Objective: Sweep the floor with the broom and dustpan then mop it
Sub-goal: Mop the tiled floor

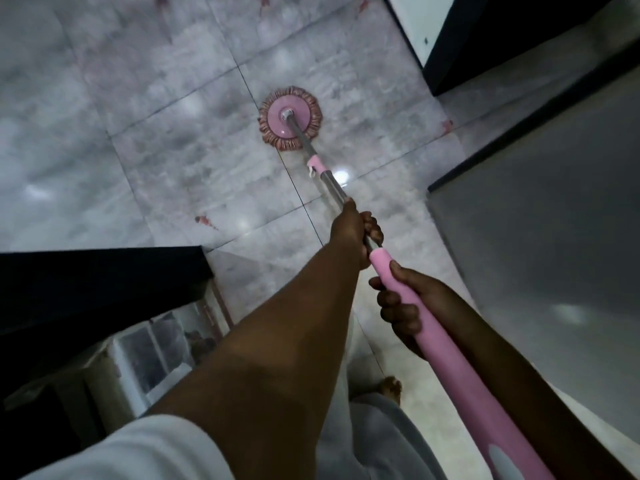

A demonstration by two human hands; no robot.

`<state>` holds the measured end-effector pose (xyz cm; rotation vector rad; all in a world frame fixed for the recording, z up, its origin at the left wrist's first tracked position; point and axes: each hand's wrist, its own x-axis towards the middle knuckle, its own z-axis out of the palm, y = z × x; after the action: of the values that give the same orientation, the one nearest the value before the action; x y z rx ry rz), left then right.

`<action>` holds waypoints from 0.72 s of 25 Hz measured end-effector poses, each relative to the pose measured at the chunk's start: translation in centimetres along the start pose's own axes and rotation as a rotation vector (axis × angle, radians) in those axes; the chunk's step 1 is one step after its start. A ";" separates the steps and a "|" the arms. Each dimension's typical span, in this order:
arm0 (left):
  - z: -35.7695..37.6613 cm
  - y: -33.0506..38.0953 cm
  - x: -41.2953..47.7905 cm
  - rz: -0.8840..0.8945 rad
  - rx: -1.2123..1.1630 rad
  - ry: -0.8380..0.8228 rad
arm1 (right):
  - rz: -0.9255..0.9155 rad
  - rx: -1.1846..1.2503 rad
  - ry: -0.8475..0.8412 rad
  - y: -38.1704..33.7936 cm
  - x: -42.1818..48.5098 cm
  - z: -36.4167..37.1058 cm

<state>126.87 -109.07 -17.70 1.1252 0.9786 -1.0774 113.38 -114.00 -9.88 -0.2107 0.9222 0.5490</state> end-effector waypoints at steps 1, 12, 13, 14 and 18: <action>0.6 2.6 0.9 0.008 -0.005 -0.003 | 0.000 -0.006 -0.023 -1.9 1.4 1.5; 4.0 18.1 6.7 0.026 -0.010 0.018 | -0.048 -0.013 -0.082 -12.9 10.4 10.2; 4.0 17.6 6.5 0.020 -0.005 0.022 | -0.047 -0.005 -0.072 -12.6 10.0 9.9; 4.1 16.9 6.2 0.016 0.008 0.024 | -0.045 0.007 -0.070 -12.2 9.5 9.5; 5.1 11.8 4.1 0.002 0.083 0.028 | -0.073 0.076 -0.084 -9.3 5.5 6.2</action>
<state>139.57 -113.63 -18.46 1.2112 0.9622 -1.1116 125.31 -117.34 -11.13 -0.1505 0.8494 0.4514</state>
